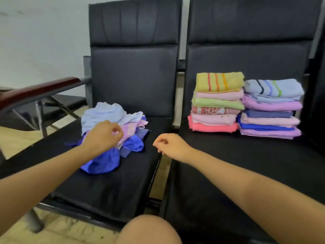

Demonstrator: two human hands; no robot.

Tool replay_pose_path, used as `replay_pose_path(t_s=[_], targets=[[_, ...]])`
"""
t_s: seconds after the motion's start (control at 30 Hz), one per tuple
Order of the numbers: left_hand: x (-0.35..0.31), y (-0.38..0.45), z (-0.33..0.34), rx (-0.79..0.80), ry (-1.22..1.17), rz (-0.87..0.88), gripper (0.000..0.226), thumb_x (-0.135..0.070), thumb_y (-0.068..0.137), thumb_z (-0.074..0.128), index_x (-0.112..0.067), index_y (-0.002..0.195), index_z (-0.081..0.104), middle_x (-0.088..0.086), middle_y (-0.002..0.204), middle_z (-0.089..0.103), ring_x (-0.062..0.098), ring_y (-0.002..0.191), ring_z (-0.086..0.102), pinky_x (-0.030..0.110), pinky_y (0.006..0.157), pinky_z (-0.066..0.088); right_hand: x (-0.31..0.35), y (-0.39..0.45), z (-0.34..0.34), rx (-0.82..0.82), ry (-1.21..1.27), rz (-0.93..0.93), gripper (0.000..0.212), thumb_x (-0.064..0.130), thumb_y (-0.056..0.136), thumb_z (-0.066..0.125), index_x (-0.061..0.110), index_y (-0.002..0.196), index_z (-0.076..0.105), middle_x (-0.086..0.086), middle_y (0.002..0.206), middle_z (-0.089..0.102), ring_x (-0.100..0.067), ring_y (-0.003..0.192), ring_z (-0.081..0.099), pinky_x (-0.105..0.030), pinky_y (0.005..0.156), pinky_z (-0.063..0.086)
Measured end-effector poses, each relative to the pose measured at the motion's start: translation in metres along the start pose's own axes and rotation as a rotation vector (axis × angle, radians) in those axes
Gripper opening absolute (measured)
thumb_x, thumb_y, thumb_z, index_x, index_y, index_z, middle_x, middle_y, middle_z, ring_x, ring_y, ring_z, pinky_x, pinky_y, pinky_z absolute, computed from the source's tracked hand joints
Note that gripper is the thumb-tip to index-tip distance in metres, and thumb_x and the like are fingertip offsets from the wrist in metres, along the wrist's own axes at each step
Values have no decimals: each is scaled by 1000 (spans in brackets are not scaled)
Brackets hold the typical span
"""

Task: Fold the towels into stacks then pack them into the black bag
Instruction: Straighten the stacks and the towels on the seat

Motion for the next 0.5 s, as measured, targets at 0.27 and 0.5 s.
replay_pose_path(t_s=[0.27,0.5], targets=[[176,-31,34,13,-111,-422,43,-40,90,59,-14,124,59,18,118,60,35,114,53,41,99,40,30,55,79,67,-104,31,25,15,90,47,-4,92,63,-18,95,67,-27,80,56,-40,76,48],[202,-15,55,-80,-293,-476,24,-40,91,54,-23,105,65,-2,103,68,21,99,63,32,81,46,54,120,84,-52,-87,31,20,23,93,46,19,75,55,4,71,52,-12,67,46,-29,69,37]])
Point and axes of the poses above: each hand's wrist, its own y-axis towards the middle knuckle, its own z-axis out of the palm, x = y × z, the point moved 10 cm from there along y, towards the middle knuckle
